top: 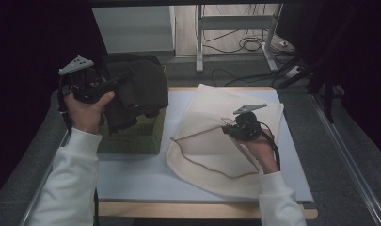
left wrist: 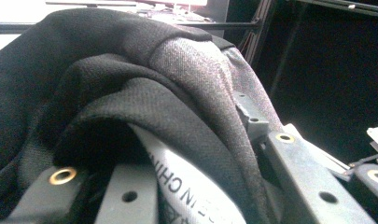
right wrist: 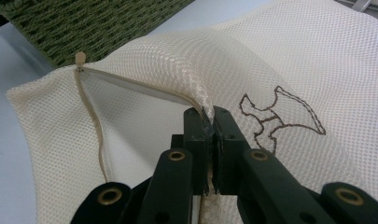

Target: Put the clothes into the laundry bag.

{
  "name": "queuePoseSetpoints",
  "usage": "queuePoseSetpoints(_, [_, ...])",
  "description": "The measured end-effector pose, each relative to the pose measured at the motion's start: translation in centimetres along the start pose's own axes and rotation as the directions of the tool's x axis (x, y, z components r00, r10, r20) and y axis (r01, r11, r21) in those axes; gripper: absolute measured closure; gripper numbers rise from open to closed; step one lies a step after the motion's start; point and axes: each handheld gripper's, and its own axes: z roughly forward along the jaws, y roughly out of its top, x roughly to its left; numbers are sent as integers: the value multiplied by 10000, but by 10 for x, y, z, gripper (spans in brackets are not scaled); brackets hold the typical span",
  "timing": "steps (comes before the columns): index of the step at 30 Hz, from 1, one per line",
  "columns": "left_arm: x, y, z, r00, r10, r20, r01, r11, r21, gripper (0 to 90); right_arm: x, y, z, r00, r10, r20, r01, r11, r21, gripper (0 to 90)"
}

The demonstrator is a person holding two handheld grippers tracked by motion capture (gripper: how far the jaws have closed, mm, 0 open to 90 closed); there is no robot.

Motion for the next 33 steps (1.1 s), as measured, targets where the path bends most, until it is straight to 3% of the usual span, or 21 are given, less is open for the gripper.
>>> queuePoseSetpoints(10, [-10,0,-4,9995,104,284,-102,9999,-79,677,0,0,0,10000,18,-18,-18,10000,-5,854])
queuePoseSetpoints(20, [-26,3,-10,9951,339,926,-321,9993,-204,676,-1,-1,2,9999,69,-78,-69,10000,23,855])
queuePoseSetpoints(33, [-36,8,-18,9932,604,999,-571,9977,-359,677,-1,-1,2,9999,59,-99,-58,10000,26,855])
